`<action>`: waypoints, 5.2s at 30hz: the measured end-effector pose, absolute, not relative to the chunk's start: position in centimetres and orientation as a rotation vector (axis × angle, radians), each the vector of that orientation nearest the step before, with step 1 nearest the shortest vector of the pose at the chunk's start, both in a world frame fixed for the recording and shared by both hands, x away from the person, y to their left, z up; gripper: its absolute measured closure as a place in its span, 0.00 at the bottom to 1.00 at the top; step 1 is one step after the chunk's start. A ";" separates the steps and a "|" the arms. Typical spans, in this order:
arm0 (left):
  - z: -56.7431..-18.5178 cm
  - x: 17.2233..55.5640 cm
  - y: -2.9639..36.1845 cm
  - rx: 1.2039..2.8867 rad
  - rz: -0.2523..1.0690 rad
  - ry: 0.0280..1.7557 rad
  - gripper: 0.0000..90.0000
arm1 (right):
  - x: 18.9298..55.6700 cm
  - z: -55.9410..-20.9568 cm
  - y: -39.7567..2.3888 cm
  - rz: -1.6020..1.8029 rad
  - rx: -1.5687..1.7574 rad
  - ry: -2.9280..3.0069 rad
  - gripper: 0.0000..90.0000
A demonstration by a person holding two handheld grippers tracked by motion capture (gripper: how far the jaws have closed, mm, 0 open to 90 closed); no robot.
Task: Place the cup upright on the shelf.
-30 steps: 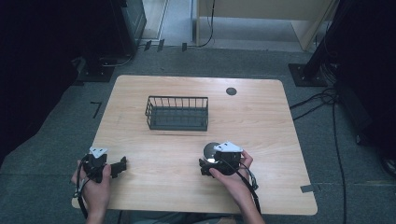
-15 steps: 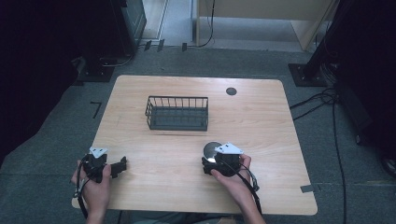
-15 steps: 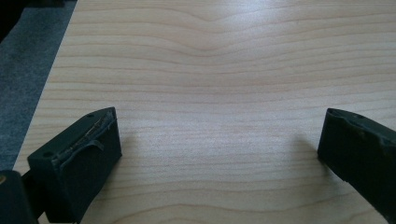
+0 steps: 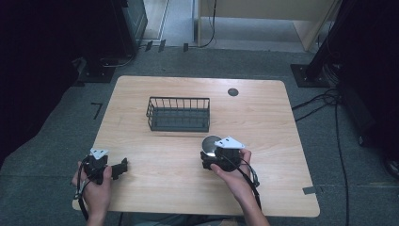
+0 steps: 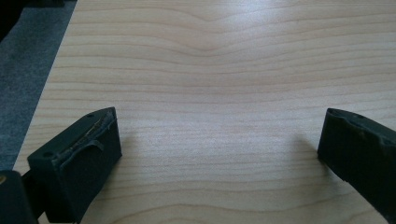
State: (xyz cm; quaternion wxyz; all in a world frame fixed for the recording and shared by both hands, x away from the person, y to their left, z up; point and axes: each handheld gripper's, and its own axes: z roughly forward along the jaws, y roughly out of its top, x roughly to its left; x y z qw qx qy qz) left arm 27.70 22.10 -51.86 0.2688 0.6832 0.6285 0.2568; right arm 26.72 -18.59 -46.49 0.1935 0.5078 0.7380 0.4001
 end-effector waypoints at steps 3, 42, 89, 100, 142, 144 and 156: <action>-51.9 27.7 22.1 1.843 0.693 1.695 0.00 | 27.1 -45.9 -18.2 1.134 1.413 2.074 0.19; -51.9 27.7 22.1 1.840 0.694 1.695 0.00 | 32.8 -39.5 -15.1 1.218 1.302 2.061 0.20; -51.9 27.7 22.1 1.841 0.692 1.695 0.00 | 43.0 -43.0 -12.5 1.068 1.424 2.061 0.20; -51.9 27.7 22.1 1.841 0.693 1.695 0.00 | 43.1 -43.9 -12.4 1.051 1.465 2.092 0.19; -51.9 27.7 22.1 1.840 0.693 1.696 0.00 | 37.6 -39.9 -20.1 1.146 1.419 1.982 0.00; -51.9 27.7 22.1 1.841 0.692 1.696 0.00 | 37.2 -40.0 -20.7 1.144 1.426 1.977 0.00; -51.9 27.7 22.1 1.840 0.693 1.695 0.00 | 34.8 -41.3 -24.9 1.106 1.477 1.922 0.00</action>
